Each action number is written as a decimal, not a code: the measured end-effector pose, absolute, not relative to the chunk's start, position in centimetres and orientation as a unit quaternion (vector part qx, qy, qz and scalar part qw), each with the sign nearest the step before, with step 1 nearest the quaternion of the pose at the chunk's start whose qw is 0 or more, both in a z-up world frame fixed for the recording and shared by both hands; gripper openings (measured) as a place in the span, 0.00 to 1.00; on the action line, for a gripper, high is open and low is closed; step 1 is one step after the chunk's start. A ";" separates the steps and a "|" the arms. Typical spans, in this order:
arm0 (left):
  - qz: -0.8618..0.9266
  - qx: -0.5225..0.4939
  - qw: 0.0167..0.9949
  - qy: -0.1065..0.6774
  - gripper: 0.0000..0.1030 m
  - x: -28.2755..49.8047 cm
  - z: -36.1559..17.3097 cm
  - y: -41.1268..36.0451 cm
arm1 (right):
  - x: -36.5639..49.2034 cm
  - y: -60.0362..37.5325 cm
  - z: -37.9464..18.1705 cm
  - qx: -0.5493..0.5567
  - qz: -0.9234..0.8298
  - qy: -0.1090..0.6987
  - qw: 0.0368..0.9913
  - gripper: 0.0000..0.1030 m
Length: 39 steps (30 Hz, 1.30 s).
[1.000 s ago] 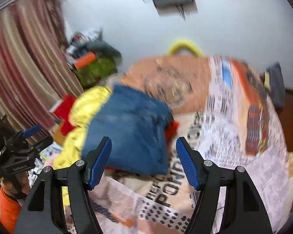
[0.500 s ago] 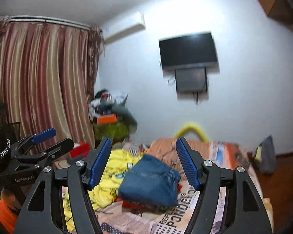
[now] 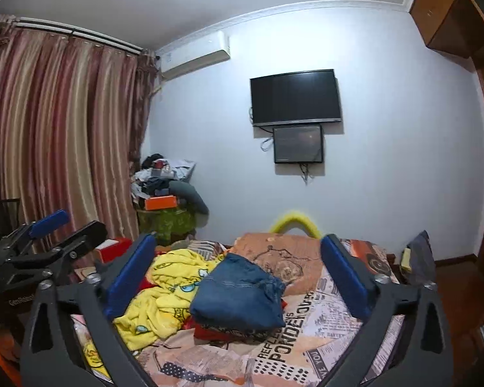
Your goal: Fold large clothes
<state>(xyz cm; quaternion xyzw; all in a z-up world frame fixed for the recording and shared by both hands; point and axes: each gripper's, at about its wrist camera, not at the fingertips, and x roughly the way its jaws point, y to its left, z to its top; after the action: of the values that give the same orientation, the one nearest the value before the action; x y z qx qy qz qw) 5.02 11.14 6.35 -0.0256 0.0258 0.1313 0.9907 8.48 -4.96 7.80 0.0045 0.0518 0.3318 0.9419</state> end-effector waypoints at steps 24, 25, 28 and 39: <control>0.141 -0.034 0.988 0.060 1.00 6.0 4.3 11.3 | 8.4 -5.6 6.3 -0.003 0.311 0.077 0.947 1.00; 0.142 -0.034 0.987 0.061 1.00 6.0 4.2 11.2 | 8.4 -5.6 6.2 -0.003 0.311 0.078 0.947 1.00; 0.143 -0.036 0.987 0.064 1.00 6.1 4.0 11.4 | 8.4 -5.6 6.3 -0.005 0.312 0.082 0.946 1.00; 0.146 -0.043 0.985 0.075 1.00 6.5 3.4 11.8 | 8.7 -5.8 6.3 -0.004 0.315 0.089 0.945 1.00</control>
<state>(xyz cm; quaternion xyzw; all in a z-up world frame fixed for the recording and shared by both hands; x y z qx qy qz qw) 6.46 11.82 3.37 -0.0430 0.0750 0.1464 0.9854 8.71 -5.80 6.26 -0.0039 0.0891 0.3149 0.9449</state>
